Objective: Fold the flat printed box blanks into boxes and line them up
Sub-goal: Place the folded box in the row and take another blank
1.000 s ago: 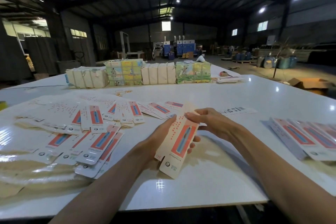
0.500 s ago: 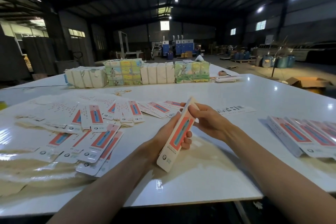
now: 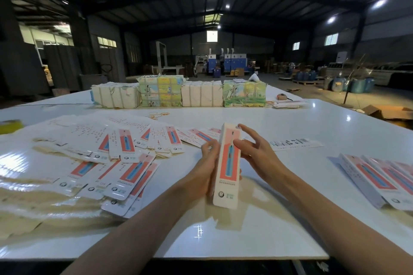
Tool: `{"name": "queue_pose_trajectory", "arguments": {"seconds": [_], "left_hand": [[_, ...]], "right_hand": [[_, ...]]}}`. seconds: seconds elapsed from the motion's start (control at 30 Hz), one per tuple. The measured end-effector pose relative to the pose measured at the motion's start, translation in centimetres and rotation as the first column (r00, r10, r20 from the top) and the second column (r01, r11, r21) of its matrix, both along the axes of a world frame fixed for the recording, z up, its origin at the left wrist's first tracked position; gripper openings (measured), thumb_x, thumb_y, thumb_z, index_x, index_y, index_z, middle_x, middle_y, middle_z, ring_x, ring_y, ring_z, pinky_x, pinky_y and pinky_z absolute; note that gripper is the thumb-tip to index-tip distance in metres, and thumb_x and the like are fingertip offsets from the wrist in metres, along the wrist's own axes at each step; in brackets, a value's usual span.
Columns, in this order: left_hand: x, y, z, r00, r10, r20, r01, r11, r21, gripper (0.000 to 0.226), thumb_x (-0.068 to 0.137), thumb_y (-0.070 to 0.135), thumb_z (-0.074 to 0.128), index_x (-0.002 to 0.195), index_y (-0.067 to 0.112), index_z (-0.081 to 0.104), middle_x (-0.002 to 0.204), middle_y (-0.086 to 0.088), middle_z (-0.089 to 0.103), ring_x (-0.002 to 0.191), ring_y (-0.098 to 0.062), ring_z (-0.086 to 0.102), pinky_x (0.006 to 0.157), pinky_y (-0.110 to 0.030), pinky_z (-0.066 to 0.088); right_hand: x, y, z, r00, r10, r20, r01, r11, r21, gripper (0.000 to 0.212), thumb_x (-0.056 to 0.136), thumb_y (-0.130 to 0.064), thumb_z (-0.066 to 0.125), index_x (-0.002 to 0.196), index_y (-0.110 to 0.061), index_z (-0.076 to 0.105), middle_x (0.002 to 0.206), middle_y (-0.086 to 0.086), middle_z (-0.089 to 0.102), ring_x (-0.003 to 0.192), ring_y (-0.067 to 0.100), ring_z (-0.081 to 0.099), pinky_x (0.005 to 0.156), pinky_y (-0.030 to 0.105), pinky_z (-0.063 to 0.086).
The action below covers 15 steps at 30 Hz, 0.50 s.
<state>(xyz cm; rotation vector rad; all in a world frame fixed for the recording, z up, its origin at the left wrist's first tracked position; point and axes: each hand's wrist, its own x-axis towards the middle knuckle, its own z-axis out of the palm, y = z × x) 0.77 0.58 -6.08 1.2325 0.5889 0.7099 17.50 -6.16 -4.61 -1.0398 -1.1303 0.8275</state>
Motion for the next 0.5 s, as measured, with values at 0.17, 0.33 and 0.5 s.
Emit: {"name": "queue_pose_trajectory", "arguments": {"seconds": [0.17, 0.33, 0.5], "left_hand": [[0.04, -0.18, 0.24, 0.985, 0.073, -0.155, -0.008, 0.923, 0.385, 0.093, 0.086, 0.071, 0.069, 0.158, 0.060, 0.011, 0.146, 0.006, 0.057, 0.109, -0.017, 0.075, 0.082, -0.036, 0.065], [-0.19, -0.30, 0.16, 0.978, 0.038, -0.208, 0.058, 0.898, 0.435, 0.109, 0.078, 0.032, 0.089, 0.154, 0.054, 0.014, 0.135, -0.002, 0.062, 0.108, -0.023, 0.076, 0.089, -0.044, 0.065], [0.05, -0.23, 0.41, 0.968, 0.049, -0.246, 0.053, 0.919, 0.392, 0.104, 0.085, 0.016, 0.086, 0.146, 0.055, 0.012, 0.135, -0.001, 0.059, 0.105, -0.027, 0.076, 0.087, -0.046, 0.065]], "right_hand": [[0.39, -0.13, -0.08, 0.996, 0.054, 0.076, -0.050, 0.997, -0.053, 0.053, 0.097, -0.026, 0.076, 0.145, -0.029, 0.053, 0.109, 0.019, 0.079, 0.104, 0.035, 0.077, 0.089, 0.039, 0.064], [0.27, -0.41, 0.07, 0.987, 0.065, 0.146, -0.056, 0.996, -0.071, 0.050, 0.096, -0.029, 0.077, 0.141, -0.036, 0.056, 0.107, 0.018, 0.079, 0.100, 0.027, 0.076, 0.090, 0.042, 0.064], [-0.30, -0.70, 0.42, 0.969, 0.022, 0.245, -0.010, 0.999, -0.050, 0.044, 0.097, -0.032, 0.076, 0.138, -0.036, 0.061, 0.094, 0.013, 0.076, 0.073, 0.009, 0.060, 0.075, 0.028, 0.056]]}}
